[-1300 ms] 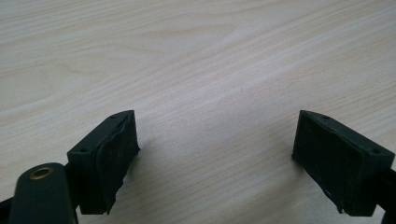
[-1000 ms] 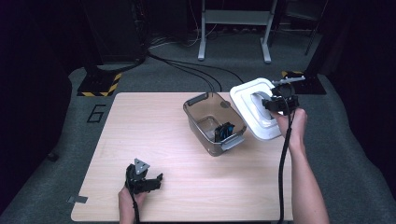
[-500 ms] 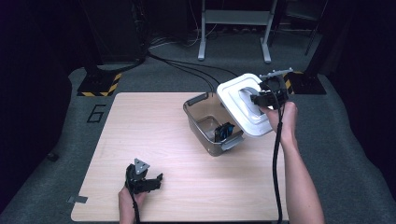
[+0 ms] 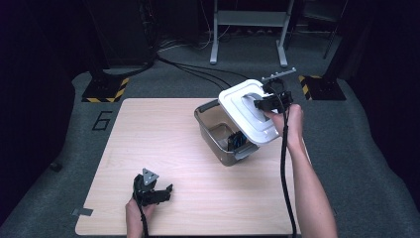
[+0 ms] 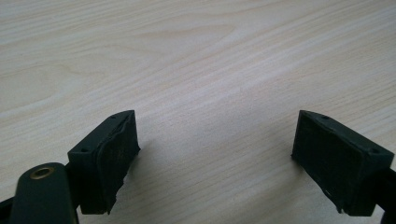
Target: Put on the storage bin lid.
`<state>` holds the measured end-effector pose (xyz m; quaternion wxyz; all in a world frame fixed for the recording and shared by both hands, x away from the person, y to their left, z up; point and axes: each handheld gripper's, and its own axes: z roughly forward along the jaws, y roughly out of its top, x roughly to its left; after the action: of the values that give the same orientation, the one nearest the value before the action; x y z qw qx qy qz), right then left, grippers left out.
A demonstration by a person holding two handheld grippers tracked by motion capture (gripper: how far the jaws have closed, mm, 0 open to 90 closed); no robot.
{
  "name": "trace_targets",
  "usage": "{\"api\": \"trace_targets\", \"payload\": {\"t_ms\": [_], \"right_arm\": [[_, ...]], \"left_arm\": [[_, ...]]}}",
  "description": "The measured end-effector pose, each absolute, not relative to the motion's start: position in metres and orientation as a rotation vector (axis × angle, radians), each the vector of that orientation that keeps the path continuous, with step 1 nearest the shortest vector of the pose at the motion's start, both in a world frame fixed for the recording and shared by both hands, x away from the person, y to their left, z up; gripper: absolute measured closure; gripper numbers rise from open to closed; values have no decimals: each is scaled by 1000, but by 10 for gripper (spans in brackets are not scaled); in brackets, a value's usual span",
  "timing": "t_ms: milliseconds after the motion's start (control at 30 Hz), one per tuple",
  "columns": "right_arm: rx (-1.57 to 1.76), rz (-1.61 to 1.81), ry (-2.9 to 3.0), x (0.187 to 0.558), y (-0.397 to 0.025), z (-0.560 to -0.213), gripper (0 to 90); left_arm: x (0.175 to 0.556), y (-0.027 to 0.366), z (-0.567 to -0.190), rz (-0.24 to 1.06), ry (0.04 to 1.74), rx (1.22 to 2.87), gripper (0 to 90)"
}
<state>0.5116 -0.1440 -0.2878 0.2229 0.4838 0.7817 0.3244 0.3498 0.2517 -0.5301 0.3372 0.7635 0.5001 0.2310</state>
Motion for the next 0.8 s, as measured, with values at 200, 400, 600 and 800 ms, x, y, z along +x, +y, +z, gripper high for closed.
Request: {"api": "trace_targets", "payload": {"t_ms": [200,400,600,800], "right_arm": [[1338,882,2195,515,-131,-290,665],[1338,870,2233,522,-119,-294,665],[1356,854,2266,530,-105,-302,664],[1363,823,2306,542,-92,-310,664]], "left_arm": [[350,252,-530,603,1305,1986,141],[350,252,-530,605,1299,1995,141],[350,252,-530,607,1300,1995,141],[350,252,-530,609,1298,1996,142]]}}
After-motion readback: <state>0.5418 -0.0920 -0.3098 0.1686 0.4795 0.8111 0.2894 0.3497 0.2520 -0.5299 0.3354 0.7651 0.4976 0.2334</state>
